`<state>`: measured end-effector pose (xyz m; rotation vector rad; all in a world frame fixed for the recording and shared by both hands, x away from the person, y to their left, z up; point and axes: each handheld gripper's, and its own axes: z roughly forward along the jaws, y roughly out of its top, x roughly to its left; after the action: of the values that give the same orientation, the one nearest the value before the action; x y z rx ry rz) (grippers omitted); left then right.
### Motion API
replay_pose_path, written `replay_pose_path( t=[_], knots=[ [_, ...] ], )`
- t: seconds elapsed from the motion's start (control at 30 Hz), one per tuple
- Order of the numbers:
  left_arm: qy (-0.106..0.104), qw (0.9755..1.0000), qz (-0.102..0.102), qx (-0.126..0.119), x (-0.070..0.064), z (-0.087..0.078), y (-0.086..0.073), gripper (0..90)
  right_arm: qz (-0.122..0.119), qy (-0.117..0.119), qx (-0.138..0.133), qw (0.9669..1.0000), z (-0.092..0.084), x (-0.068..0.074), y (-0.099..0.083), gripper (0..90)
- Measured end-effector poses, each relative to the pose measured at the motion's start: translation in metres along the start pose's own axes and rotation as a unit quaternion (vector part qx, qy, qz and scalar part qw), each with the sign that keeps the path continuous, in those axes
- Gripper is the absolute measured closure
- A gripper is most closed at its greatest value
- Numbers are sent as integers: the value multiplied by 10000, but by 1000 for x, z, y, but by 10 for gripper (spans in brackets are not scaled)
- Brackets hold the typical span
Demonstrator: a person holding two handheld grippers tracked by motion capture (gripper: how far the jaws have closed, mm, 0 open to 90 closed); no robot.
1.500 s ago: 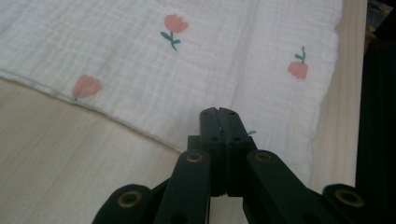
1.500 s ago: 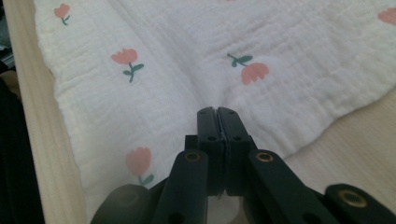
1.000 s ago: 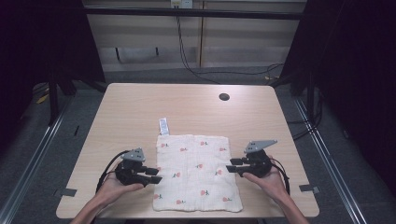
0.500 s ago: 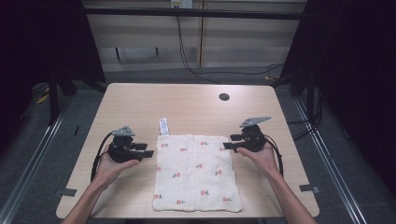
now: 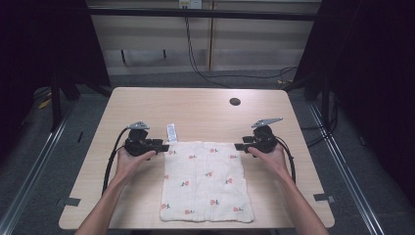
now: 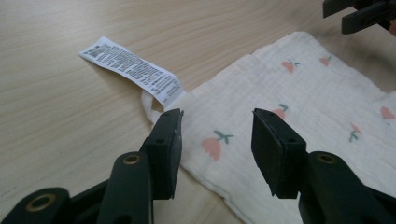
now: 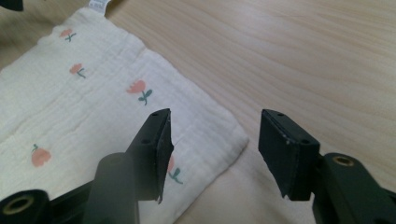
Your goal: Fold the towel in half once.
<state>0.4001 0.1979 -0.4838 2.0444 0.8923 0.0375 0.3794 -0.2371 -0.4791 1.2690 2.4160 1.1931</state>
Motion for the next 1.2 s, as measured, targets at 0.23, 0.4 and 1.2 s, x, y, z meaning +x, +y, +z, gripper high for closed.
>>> replay_pose_path(
  t=[0.23, 0.4, 1.2],
  knots=[
    [98, 9998, -179, 72, 16, 3, -8, 563, -73, -85, 168, 9998, 16, -5, -5, 550],
    [209, 9995, -235, 28, 22, 1, -10, 555, -138, -259, 301, 9991, 24, -5, -5, 570],
    [286, 9995, -73, 122, 14, 30, -1, 582, -56, -172, 271, 9995, 26, -5, -8, 864]
  ],
)
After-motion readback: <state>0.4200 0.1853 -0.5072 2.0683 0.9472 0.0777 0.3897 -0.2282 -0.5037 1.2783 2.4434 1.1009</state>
